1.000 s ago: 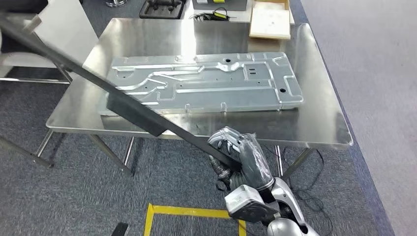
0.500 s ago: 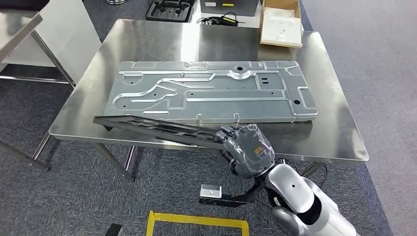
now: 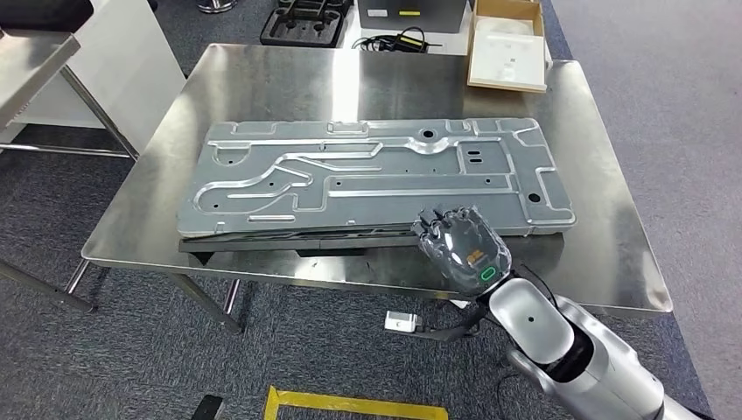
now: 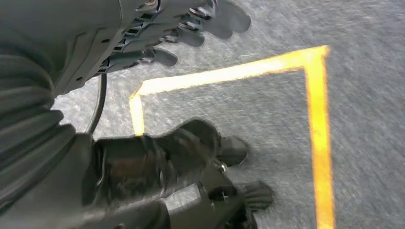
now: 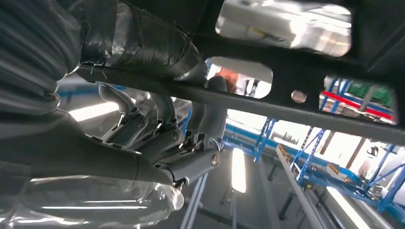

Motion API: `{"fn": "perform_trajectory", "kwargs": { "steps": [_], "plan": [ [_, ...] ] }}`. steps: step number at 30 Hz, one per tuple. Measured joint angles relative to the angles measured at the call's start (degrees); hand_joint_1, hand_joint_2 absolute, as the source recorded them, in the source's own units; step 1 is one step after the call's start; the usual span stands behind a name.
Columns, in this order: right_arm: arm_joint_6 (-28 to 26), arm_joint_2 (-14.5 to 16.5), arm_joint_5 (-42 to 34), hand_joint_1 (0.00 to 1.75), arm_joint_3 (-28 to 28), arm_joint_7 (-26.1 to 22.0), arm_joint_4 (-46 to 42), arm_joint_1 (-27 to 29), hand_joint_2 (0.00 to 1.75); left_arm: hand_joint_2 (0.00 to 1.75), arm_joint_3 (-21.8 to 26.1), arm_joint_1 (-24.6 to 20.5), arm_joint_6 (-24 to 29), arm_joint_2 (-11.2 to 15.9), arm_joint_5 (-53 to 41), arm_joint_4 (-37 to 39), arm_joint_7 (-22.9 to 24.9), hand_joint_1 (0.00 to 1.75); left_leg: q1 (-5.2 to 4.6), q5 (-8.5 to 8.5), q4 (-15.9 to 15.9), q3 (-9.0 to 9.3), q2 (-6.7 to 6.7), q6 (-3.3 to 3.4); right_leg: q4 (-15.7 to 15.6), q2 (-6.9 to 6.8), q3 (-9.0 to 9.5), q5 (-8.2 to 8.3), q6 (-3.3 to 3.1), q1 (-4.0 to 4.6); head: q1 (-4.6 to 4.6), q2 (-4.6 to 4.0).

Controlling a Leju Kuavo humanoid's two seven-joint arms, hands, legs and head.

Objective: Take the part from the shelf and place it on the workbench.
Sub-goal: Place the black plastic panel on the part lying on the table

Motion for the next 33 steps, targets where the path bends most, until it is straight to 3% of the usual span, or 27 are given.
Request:
{"fn": "perform_trajectory", "kwargs": {
  "steps": [3, 4, 5, 7, 9, 14, 16, 18, 20, 22, 24, 26, 29, 31, 33],
  "plan": [
    [2.52, -1.36, 1.71, 1.75, 0.0, -0.75, 0.44, -0.67, 1.75, 1.75, 0.02, 0.0, 0.03, 0.0, 0.06, 0.01, -0.01, 0.0, 0.45, -2.7, 10.0, -6.37, 0.17, -0.71, -0.08, -0.07, 0.76, -0.65, -0.4, -0.02, -0.09, 0.0],
    [3.34, -1.85, 2.31, 1.75, 0.0, -1.02, 0.61, -0.68, 1.75, 1.75, 0.02, 0.14, 0.07, 0.02, 0.1, 0.01, 0.01, 0.0, 0.61, -2.02, 11.26, -7.81, 0.21, -0.91, 0.01, 0.0, 1.05, -0.97, -0.35, -0.06, -0.09, 0.0],
    [4.1, -2.37, 2.95, 1.75, 0.0, -1.29, 0.77, -0.7, 1.75, 1.75, 0.03, 0.27, 0.12, 0.07, 0.13, 0.01, 0.02, 0.0, 0.77, -0.24, 10.48, -8.26, 0.25, -1.06, 0.16, 0.09, 1.4, -1.35, -0.23, -0.13, -0.1, 0.0],
    [5.45, -3.58, 4.21, 1.75, 0.0, -1.74, 1.08, -0.8, 1.75, 1.75, 0.03, 0.39, 0.24, 0.23, 0.15, 0.02, 0.03, 0.0, 1.0, 4.84, 4.12, -6.49, 0.31, -1.2, 0.61, 0.21, 2.21, -2.31, 0.3, -0.33, -0.09, 0.0],
    [6.77, -5.06, 5.43, 1.75, 0.0, -2.12, 1.43, -1.06, 1.75, 1.75, 0.09, 0.25, 0.31, 0.34, 0.17, 0.02, 0.01, 0.0, 0.82, 7.01, -1.16, -4.33, 0.29, -0.89, 1.03, 0.2, 2.57, -3.07, 0.99, -0.31, -0.17, 0.0],
    [8.14, -9.15, 6.93, 1.75, 0.03, -2.83, 2.3, -1.54, 1.75, 1.75, 0.25, 0.36, 0.32, 0.36, 0.31, 0.02, -0.23, 0.0, 0.61, 6.42, -3.23, -3.12, 0.24, 1.12, 1.78, 0.16, 2.31, -4.04, 2.38, -0.35, 0.08, 0.0],
    [8.72, -10.94, 7.11, 1.75, 0.07, -3.05, 2.78, -1.62, 1.75, 1.75, 0.27, 0.26, 0.19, 0.36, 0.34, 0.02, -0.44, 0.0, 0.68, 6.39, -3.73, -2.48, 0.3, 1.79, 6.87, 0.14, -0.2, -6.39, 2.74, -0.49, 0.24, 0.0],
    [9.32, -12.84, 7.19, 1.75, 0.13, -3.35, 3.56, -1.53, 1.75, 1.75, 0.31, 0.2, 0.03, 0.36, 0.46, 0.02, -0.63, 0.0, 0.58, 6.16, -3.78, -2.18, 0.31, 2.2, 13.74, 0.15, -4.27, -8.57, 2.95, -0.51, 0.3, 0.0],
    [10.11, -14.64, 7.4, 1.75, 0.28, -3.89, 4.39, -1.42, 1.75, 1.75, 0.33, 0.31, -0.08, 0.36, 0.66, 0.02, -0.8, 0.0, 0.51, 5.87, -3.72, -1.85, 0.29, 2.31, 15.34, 0.14, -6.03, -7.5, 3.02, -0.54, 0.31, 0.0],
    [11.13, -16.3, 7.63, 1.75, 0.6, -4.46, 5.21, -1.41, 1.75, 1.75, 0.38, 0.39, -0.12, 0.34, 0.96, 0.02, -1.03, 0.0, 0.5, 5.48, -3.53, -1.43, 0.25, 2.21, 9.6, 0.12, -3.87, -3.34, 2.85, -0.54, 0.32, 0.0],
    [11.85, -18.04, 7.41, 1.75, 0.8, -4.58, 6.39, -1.26, 1.75, 1.75, 0.56, 0.35, -0.13, 0.29, 1.16, 0.02, -1.3, 0.0, 0.29, 5.04, -3.19, -1.23, 0.11, 1.83, 3.15, 0.1, -1.05, -0.8, 2.49, -0.28, 0.31, 0.0],
    [11.73, -20.28, 6.14, 1.75, 0.38, -3.82, 7.92, -0.61, 1.75, 1.75, 0.93, 0.35, -0.13, 0.23, 1.18, 0.02, -1.5, 0.0, 0.17, 4.87, -3.2, -1.11, -0.03, 1.29, 1.07, 0.13, -0.12, -0.83, 2.12, 0.07, 0.25, 0.0],
    [10.15, -23.55, 1.46, 1.75, -2.07, -1.07, 10.12, 1.48, 1.75, 1.75, 1.34, 0.45, -0.16, 0.14, 1.14, 0.02, -1.57, 0.0, 0.29, 4.16, -2.74, -0.91, 0.09, 0.41, 0.22, -0.01, 0.82, -0.52, 1.34, -0.23, 0.19, 0.0],
    [8.36, -25.05, -2.98, 1.75, -4.95, 1.11, 11.3, 3.6, 1.75, 1.75, 1.39, 0.43, -0.28, 0.11, 1.05, 0.02, -1.57, 0.0, 0.44, 1.4, 1.5, -2.71, 0.31, -0.01, -0.3, -0.33, 1.41, -0.32, 0.89, -0.5, 0.02, 0.0],
    [6.36, -26.14, -7.09, 1.75, -8.24, 2.98, 12.15, 5.88, 1.75, 1.75, 1.44, 0.41, -0.42, 0.09, 0.99, 0.02, -1.56, 0.0, 0.54, -2.21, 8.71, -6.15, 0.37, -0.32, -0.33, -0.66, 1.42, -0.35, 0.7, -0.53, -0.11, 0.0]
  ]
}}
